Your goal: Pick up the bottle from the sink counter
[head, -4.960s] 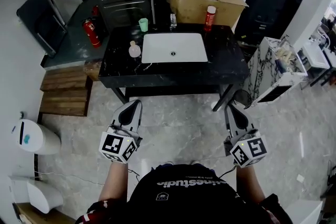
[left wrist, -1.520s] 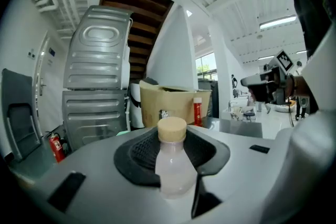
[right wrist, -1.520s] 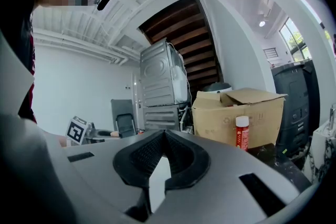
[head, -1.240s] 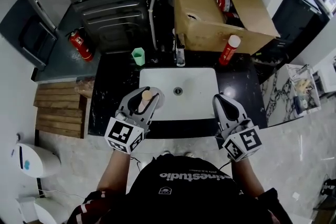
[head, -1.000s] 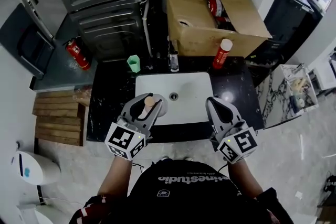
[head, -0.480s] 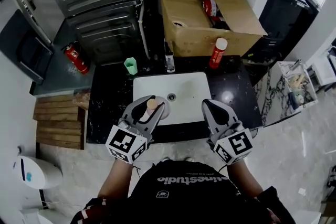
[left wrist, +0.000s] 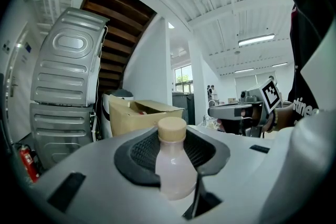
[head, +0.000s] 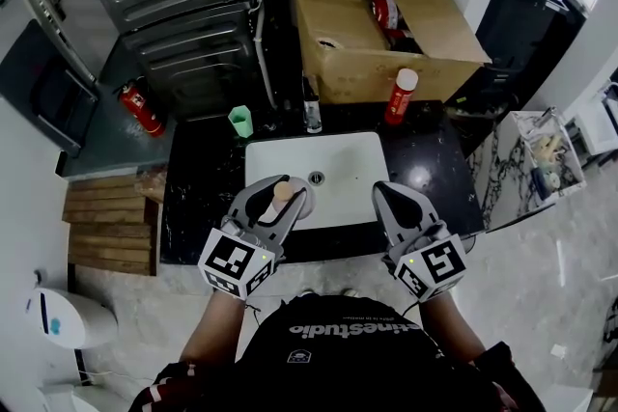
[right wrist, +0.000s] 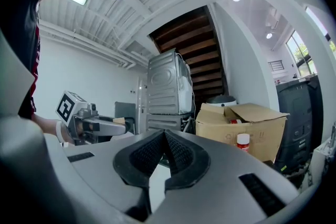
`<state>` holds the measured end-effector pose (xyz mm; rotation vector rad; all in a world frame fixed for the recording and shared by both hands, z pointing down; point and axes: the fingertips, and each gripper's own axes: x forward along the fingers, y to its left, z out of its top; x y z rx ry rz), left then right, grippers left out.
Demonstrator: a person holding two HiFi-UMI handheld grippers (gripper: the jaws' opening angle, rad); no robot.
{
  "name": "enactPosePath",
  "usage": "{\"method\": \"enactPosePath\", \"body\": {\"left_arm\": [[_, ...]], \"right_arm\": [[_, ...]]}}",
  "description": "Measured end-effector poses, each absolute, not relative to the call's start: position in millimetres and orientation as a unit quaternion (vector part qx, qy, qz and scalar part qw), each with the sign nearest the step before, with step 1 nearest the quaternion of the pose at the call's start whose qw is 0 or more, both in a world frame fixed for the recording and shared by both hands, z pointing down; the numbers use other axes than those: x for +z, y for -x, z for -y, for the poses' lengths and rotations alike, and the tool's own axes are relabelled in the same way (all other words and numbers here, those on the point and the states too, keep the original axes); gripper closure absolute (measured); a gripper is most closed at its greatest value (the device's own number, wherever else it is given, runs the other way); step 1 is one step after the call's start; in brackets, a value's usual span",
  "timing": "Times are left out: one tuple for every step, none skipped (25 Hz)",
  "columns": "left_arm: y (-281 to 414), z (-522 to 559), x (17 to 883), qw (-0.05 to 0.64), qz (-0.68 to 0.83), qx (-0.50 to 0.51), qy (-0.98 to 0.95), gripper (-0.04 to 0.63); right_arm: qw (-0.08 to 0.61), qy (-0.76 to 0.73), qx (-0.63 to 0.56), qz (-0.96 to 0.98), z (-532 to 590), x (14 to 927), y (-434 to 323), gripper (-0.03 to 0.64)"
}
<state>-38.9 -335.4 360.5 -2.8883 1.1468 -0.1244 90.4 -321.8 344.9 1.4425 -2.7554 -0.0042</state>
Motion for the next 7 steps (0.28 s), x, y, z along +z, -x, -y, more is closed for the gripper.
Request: {"method": "enactPosePath", "body": {"left_arm": [[38.8,335.7,360.7,0.017,-0.368,-0.041,0.929,0.454],[38.8,335.9,360.9,0.017,-0.368,-0.042,0.929,0.454],[38.8,336.1,361.2,0.018,-0.368,-0.042,0.929,0.454],[38.9,336.1,361.5,0.018,-0.368,-0.042,0.929,0.454],[39.1,336.0,361.8,0.018,-0.368,-0.042,0.929,0.454],[39.4,335.9,362.0,0.017,-0.367,-0.042,0.929,0.454],[39.7,335.8,362.1,0.017,-0.367,-0.041,0.929,0.454]], "right_arm": [[0.016,-0.463,-0.002,0.886,322.2,344.9,-89.8,0.580],[0.017,-0.463,-0.002,0.886,322.5,345.2,-89.2,0.580],[0.017,-0.462,-0.002,0.887,322.5,345.8,-88.8,0.580],[0.018,-0.462,-0.002,0.887,322.2,346.5,-88.4,0.580],[0.019,-0.462,-0.002,0.887,321.9,347.2,-88.1,0.580],[0.019,-0.462,-0.001,0.887,321.5,347.9,-87.9,0.580],[0.020,-0.462,-0.001,0.887,321.2,348.6,-87.6,0.580]]}}
